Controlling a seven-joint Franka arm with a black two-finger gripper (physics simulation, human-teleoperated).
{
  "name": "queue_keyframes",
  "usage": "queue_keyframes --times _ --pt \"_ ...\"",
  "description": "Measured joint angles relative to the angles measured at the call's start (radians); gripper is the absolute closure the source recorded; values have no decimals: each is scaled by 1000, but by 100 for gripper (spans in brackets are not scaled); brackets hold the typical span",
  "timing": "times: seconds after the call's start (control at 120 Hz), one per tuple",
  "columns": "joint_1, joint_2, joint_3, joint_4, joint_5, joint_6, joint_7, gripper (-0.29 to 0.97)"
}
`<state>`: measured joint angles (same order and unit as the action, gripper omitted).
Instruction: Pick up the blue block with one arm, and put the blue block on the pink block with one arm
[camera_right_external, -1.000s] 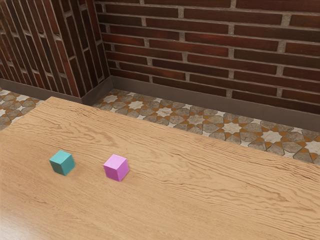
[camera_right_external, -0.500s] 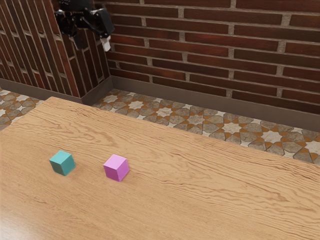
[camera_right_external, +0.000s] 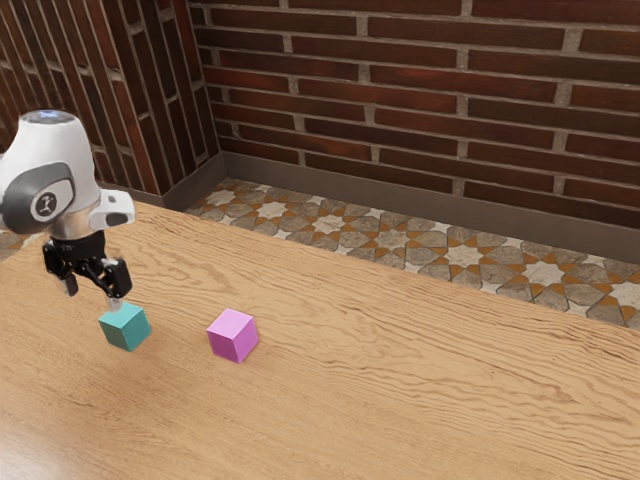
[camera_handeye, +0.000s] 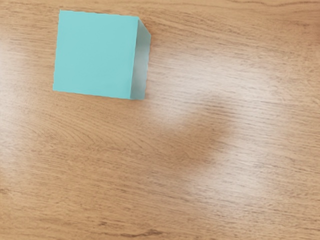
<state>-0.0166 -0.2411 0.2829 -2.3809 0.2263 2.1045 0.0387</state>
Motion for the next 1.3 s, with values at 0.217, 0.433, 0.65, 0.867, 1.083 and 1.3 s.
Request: queue_keyframes --times 0.217,0.433,0.65,0.867,1.083,1.3 --pt "0 174 66 20 -7 298 177 0" --pt "8 218 90 24 -149 370 274 0" --pt "19 299 100 49 -187 380 355 0" --pt "1 333 122 97 -236 345 433 0" --pt "-1 333 124 114 -317 234 496 0" --pt "1 346 128 133 -325 165 544 0"
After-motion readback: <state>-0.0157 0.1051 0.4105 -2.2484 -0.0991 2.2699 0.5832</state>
